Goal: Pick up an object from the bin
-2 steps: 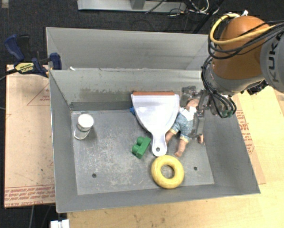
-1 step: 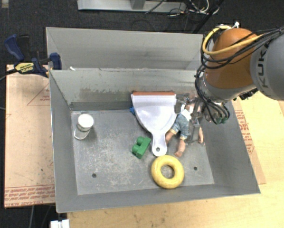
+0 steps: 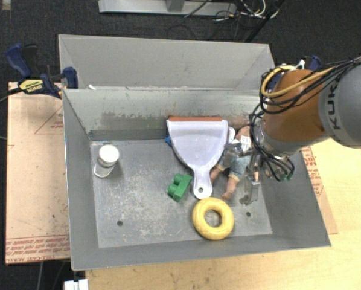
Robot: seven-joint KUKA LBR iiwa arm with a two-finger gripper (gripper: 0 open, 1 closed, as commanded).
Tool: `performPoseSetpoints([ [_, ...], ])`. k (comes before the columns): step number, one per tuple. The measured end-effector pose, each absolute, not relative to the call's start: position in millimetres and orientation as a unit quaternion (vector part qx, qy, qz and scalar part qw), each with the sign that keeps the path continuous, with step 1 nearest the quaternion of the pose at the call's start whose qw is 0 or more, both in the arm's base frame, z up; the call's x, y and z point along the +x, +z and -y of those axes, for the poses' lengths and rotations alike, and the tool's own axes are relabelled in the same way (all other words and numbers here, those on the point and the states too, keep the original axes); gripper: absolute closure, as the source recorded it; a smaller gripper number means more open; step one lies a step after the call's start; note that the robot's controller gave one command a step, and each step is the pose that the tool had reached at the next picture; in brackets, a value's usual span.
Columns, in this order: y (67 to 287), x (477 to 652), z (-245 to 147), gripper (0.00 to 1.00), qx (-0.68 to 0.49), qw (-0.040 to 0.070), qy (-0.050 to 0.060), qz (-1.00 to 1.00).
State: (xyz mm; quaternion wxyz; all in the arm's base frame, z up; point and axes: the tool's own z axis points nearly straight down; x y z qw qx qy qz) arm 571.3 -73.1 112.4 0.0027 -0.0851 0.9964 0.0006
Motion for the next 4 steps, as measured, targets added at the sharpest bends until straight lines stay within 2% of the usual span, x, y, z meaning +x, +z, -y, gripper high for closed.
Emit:
performPoseSetpoints([
  [1, 82.8, 589.0, 66.2, 0.00, -0.151, 0.000, -0.001, -0.989],
  [2, 78.9, 573.7, 46.6, 0.00, -0.162, 0.009, -0.001, -0.987],
  [3, 77.8, 553.1, 40.8, 0.00, -0.122, 0.009, -0.001, -0.992],
  [4, 74.0, 565.6, 22.8, 0.00, -0.144, 0.010, -0.002, -0.989],
])
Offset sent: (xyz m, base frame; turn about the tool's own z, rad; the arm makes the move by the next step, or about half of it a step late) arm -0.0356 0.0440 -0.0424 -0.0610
